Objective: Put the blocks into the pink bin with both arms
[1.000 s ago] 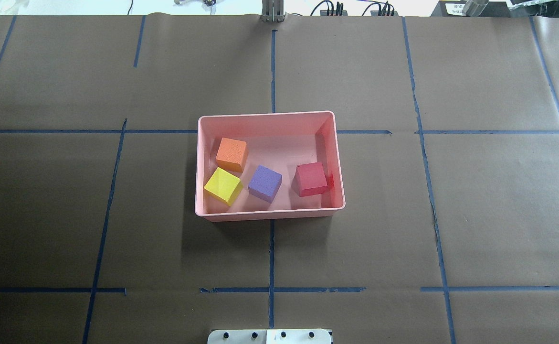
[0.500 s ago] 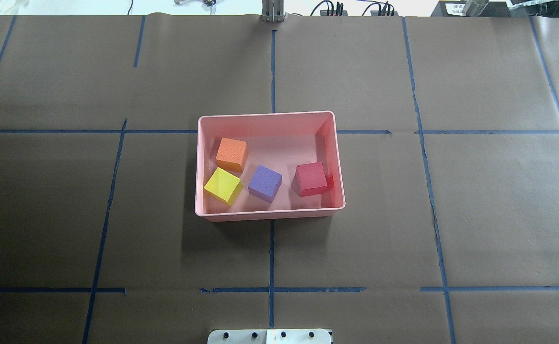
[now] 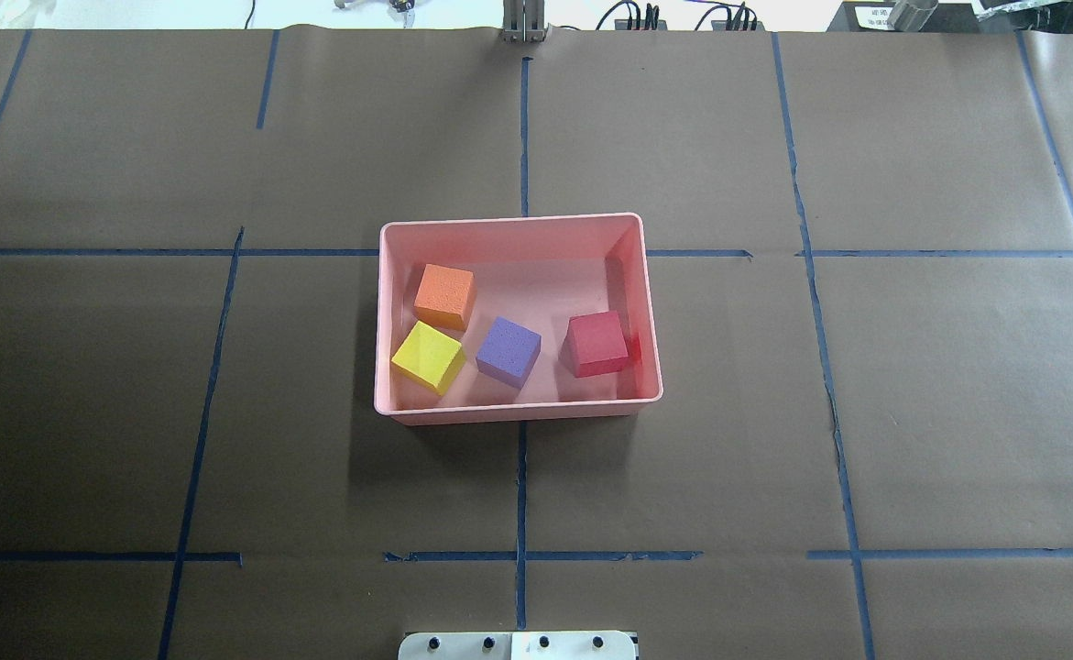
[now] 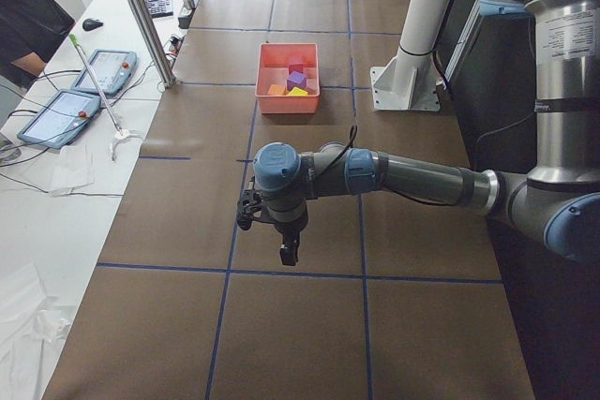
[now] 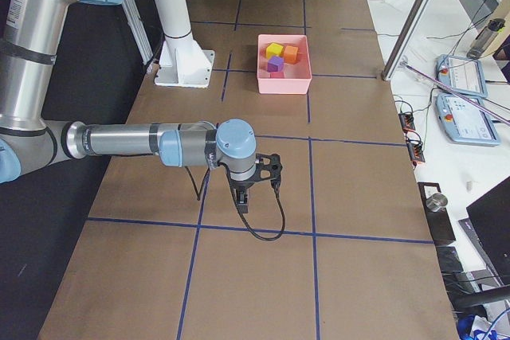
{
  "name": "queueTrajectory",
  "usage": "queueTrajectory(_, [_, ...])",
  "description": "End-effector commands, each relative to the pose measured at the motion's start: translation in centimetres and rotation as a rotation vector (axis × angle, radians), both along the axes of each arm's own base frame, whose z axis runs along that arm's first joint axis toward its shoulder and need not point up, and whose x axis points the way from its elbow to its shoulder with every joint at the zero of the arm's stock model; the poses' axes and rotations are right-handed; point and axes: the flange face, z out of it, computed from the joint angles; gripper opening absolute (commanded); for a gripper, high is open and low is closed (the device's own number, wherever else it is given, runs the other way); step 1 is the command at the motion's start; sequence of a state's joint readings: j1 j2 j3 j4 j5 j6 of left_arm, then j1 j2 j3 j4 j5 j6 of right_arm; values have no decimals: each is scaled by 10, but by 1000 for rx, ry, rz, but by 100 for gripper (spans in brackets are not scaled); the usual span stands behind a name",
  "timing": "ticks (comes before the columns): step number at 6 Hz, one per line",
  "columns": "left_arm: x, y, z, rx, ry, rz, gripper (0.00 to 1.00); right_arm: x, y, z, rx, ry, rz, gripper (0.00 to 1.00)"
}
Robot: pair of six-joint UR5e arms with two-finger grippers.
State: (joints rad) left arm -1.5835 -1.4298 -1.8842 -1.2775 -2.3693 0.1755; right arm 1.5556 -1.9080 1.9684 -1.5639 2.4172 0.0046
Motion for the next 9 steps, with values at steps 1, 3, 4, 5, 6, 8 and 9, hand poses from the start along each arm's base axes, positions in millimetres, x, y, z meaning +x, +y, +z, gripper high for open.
queueTrajectory(1, [-1, 1, -4, 6, -3, -2, 100, 1, 1, 1, -3, -2, 3, 100])
queueTrajectory(3, [0, -1, -15, 27, 6, -3, 100, 3, 9, 5, -18, -34, 12, 100])
queueTrajectory(4, [0, -2, -18, 33, 3, -1, 100, 11, 10, 3, -15, -34, 34, 100])
queueTrajectory(5, [0, -1, -14, 32, -5, 4, 100, 15, 9, -2, -4, -26, 47, 100])
queueTrajectory(6, [0, 1, -9, 20, -2, 6, 100, 14, 8, -2, -2, -20, 40, 100])
queueTrajectory(8, [0, 10, -2, -3, 6, 3, 100, 11, 10, 13, 54, 62, -53, 100])
queueTrajectory(9, [0, 11, -2, -1, 6, 3, 100, 12, 11, 15, 53, 65, -79, 100])
